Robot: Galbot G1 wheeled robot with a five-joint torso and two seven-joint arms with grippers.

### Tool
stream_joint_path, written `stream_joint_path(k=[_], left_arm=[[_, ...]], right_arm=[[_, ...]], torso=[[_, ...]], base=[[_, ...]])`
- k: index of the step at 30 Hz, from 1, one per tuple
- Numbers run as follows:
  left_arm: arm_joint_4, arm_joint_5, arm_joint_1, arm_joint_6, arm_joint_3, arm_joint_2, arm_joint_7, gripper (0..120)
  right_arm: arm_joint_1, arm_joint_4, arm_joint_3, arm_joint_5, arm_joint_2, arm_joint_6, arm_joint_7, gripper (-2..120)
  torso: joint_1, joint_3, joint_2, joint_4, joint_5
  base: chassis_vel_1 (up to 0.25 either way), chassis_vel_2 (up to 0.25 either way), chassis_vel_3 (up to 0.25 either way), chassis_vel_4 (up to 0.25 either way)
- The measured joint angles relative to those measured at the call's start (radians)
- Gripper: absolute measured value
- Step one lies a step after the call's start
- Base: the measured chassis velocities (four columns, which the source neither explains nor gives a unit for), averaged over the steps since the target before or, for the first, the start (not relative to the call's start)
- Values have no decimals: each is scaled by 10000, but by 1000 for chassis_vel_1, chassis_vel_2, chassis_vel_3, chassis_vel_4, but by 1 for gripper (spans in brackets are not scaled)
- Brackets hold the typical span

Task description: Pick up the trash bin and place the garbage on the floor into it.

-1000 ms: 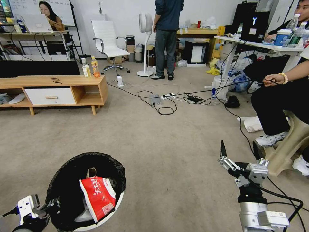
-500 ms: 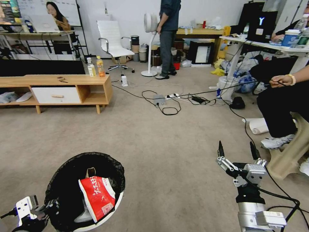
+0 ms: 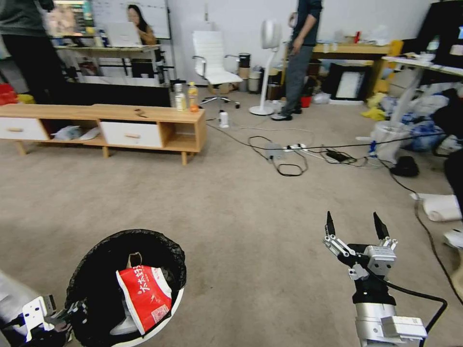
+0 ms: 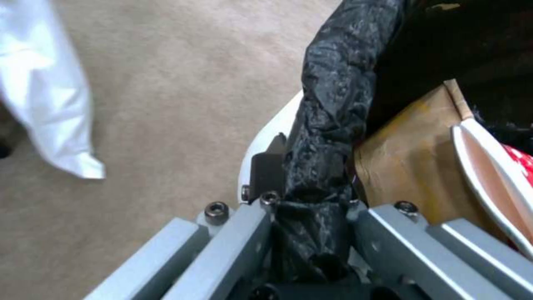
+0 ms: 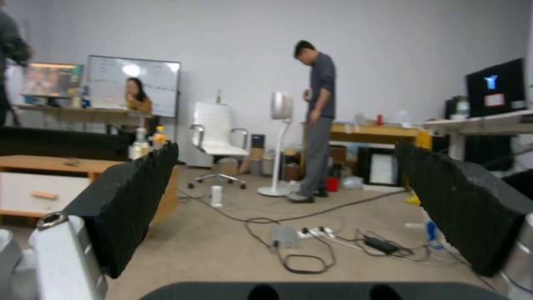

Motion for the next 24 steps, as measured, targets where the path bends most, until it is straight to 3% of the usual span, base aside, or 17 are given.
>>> stream_joint_path(k=[24], left_arm=[[84, 523, 59, 0, 34, -73, 357, 1]], right_arm=[[-13, -121, 69, -78, -27, 188, 74, 100]], torso=[[0, 0, 0, 0, 0]], base=[[18, 19, 18, 19]])
